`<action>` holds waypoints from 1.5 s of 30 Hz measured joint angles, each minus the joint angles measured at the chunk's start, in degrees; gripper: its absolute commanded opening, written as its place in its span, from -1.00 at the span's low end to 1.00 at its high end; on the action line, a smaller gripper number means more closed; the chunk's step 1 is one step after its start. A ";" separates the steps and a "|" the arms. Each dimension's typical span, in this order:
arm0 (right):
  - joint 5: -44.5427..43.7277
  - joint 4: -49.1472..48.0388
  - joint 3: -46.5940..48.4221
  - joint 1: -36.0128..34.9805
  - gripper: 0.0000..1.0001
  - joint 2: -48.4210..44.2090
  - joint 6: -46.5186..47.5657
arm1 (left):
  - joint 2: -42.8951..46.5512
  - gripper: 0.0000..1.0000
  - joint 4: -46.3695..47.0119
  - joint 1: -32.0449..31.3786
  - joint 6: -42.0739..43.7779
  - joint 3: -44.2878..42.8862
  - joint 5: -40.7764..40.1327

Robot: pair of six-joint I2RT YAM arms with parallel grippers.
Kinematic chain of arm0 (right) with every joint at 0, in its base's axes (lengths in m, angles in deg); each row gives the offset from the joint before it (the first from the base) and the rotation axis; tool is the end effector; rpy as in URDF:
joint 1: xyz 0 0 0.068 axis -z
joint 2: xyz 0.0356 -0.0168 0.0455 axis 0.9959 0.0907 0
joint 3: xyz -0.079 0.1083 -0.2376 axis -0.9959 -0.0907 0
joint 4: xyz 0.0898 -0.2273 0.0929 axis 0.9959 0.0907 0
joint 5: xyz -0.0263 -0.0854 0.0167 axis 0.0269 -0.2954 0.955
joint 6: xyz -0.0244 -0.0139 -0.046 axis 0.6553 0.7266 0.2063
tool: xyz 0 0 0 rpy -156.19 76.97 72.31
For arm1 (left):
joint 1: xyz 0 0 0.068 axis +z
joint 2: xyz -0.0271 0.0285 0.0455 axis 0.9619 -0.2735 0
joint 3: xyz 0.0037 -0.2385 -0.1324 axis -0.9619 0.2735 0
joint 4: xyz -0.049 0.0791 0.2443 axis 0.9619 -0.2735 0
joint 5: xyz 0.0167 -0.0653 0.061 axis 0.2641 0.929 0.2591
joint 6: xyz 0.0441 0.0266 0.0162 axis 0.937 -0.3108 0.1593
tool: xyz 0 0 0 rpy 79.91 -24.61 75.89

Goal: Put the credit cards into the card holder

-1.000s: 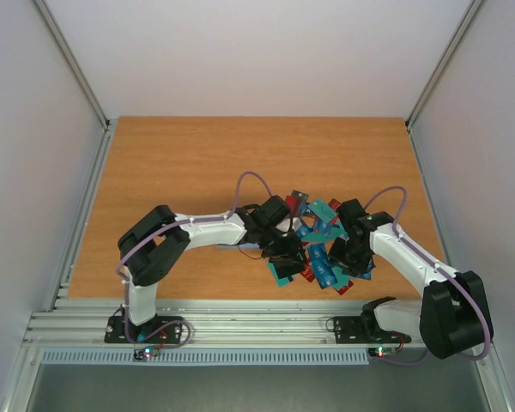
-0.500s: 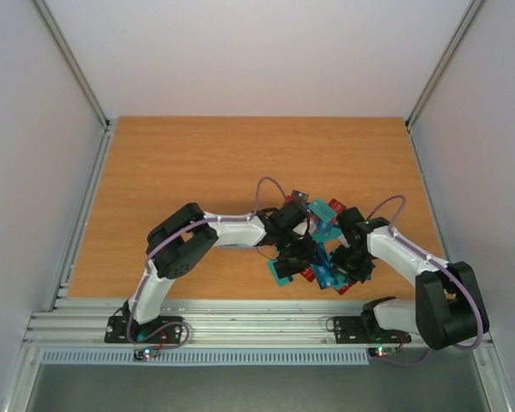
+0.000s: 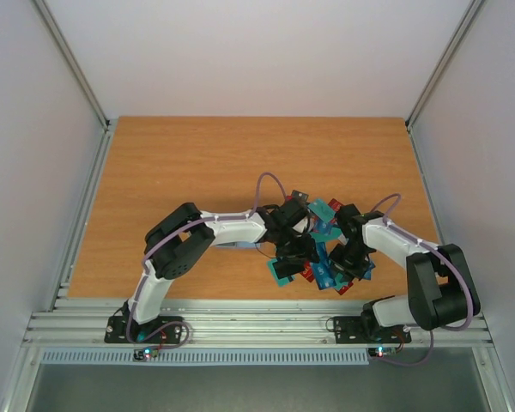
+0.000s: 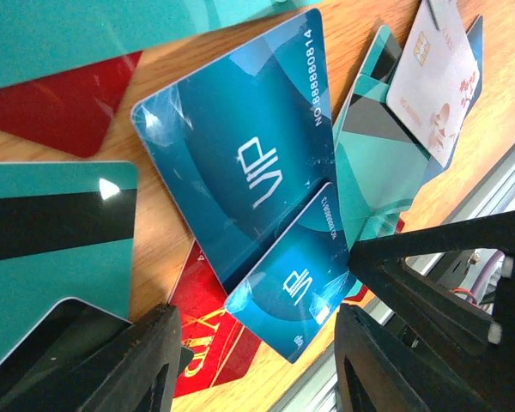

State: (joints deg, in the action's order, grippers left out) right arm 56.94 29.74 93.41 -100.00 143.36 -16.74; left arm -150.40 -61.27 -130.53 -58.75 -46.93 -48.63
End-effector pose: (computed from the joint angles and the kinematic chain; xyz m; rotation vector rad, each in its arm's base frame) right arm 0.1712 0.0535 0.1449 -0.2435 -2.9462 -0.2079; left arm 0.2215 -0.3675 0.1335 -0.3980 -2.7918 1.0917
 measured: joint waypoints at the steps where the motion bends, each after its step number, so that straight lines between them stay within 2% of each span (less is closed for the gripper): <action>1: 0.39 0.00 0.09 0.13 -0.60 0.28 -0.02 | 0.00 0.03 0.00 0.02 0.00 0.00 0.02; 15: 3.30 0.13 0.87 0.63 -0.65 2.82 -0.20 | -1.60 0.02 5.44 0.31 -1.66 0.09 3.61; 26: 6.14 -0.11 0.90 0.79 -0.66 3.74 -0.55 | -1.57 -0.21 12.59 0.31 -1.95 3.96 6.47; 35: 7.23 -0.22 0.90 0.79 -0.66 4.13 -0.61 | -1.44 -0.27 17.84 0.39 -2.08 6.69 8.22; 40: 9.38 -0.57 0.94 0.79 -0.67 5.07 -0.57 | -1.44 -0.37 18.97 0.39 -2.25 7.10 8.85; 43: 10.93 -0.76 0.94 0.79 -0.67 5.57 -0.57 | -1.42 -0.48 19.02 0.39 -2.16 7.15 8.87; 45: 11.98 -0.96 0.92 0.79 -0.67 5.75 -0.55 | -1.29 -0.64 18.78 0.39 -1.90 7.15 8.81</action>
State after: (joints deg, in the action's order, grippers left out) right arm 68.92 28.78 94.33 -99.21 149.11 -17.29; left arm -151.69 -42.50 -130.14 -60.65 -39.79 -39.82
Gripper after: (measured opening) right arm 0.166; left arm 0.268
